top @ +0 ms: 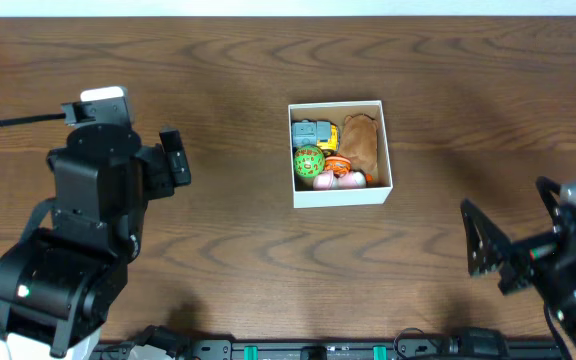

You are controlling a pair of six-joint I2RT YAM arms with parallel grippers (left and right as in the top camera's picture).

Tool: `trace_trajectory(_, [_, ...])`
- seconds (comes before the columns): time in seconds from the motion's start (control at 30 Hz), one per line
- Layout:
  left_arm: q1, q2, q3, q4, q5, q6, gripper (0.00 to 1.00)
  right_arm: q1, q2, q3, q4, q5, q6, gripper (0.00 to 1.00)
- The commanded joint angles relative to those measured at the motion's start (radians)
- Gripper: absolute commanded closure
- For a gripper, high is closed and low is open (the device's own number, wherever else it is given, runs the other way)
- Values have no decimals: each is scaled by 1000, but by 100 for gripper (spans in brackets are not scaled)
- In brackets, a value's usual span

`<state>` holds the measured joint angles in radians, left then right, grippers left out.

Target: Pack container

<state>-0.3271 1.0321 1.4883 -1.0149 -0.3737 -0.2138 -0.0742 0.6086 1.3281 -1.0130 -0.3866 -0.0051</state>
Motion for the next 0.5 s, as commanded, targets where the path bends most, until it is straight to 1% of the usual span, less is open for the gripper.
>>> trace_trajectory(0.0, [6,6,8,-2,-13,-17,2,7,-34,0,-1,-10,-15,1])
trace_trajectory(0.2, [6,8,8,-2,-13,-17,2,7,-47,0,-6,-10,-15,1])
trace_trajectory(0.47, [6,8,8,-2,-13,-17,2,7,-47,-1,-67,-10,-15,1])
